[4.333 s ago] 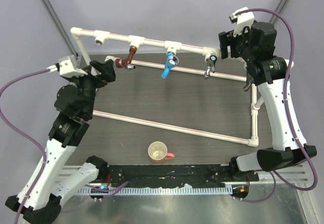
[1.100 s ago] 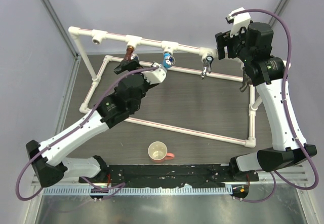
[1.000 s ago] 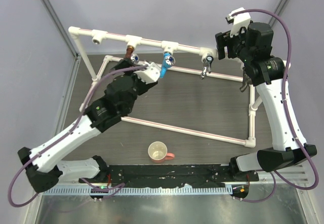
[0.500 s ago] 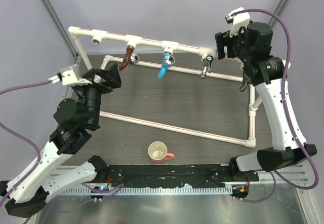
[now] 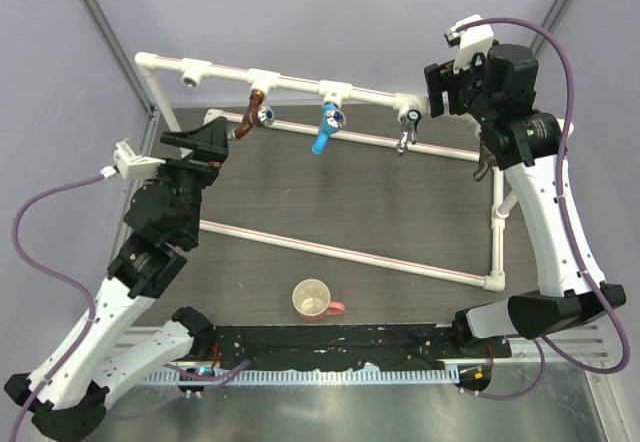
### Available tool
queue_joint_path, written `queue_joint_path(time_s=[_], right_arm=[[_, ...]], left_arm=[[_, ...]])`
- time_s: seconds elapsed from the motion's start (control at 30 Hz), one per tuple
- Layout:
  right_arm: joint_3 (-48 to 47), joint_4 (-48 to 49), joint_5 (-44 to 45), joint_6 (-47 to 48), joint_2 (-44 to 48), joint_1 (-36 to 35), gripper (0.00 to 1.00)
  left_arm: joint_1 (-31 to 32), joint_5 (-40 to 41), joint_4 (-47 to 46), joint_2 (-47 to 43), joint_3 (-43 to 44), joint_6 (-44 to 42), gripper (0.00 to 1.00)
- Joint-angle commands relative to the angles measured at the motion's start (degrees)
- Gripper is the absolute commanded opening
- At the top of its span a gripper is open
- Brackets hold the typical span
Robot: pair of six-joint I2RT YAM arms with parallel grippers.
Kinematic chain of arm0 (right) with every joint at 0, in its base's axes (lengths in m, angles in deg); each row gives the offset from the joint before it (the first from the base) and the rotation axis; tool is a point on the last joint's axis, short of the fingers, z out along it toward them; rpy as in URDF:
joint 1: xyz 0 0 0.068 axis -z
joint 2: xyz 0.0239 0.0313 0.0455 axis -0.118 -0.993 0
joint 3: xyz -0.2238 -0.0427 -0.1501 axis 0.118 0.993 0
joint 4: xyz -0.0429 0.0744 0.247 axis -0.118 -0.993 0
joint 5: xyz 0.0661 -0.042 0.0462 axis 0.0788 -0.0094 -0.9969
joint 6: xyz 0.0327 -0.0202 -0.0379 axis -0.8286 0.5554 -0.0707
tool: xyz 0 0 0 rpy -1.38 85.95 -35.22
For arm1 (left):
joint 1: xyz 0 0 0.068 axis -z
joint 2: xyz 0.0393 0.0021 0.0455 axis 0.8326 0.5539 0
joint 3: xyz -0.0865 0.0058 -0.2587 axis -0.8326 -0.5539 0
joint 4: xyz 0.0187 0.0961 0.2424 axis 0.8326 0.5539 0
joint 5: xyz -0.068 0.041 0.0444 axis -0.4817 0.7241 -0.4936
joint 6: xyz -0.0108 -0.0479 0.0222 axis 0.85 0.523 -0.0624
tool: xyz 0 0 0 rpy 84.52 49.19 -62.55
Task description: Install the water faucets
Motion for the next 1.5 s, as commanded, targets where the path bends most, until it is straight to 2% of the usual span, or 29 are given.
queue_joint_path(time_s=[0.0,0.1,0.37,0.73,0.93,1.07,1.3,1.47], right_arm=[[1.07,-7.27,-5.71,-0.74,-1.44,-2.74,0.83],[1.25,-7.27,-5.45,-0.65,-1.27,-2.74,0.83],[1.51,-7.18,-5.10,-0.56,-1.27,-2.83,0.83],[1.51,-7.18,-5.10,-0.30,-1.27,-2.92,0.83],[1.60,-7.18,-4.92,-0.30,-1.09,-3.18,0.82],[1.60,-7.09,-4.74,-0.30,-1.09,-3.18,0.82],[1.51,-7.35,-4.83,-0.21,-1.27,-3.36,0.83],[1.42,-7.18,-4.83,-0.21,-1.44,-3.36,0.83]], left_arm=[[-6.37,-10.17,2.24,3.76,0.73,15.39,1.00],[-9.63,-15.18,0.50,5.17,-0.50,19.54,0.99],[-11.74,-23.98,-5.13,10.36,-1.99,26.85,0.96],[-12.36,-24.34,-9.35,15.81,-1.46,29.49,0.86],[-13.15,-23.11,-9.45,16.34,-2.70,28.79,0.65],[-13.32,-21.88,-8.57,15.90,-2.52,26.07,0.46],[-13.32,-21.08,-2.78,16.86,2.56,13.60,0.17],[-13.32,-23.54,-1.01,18.01,5.21,-1.86,0.01]])
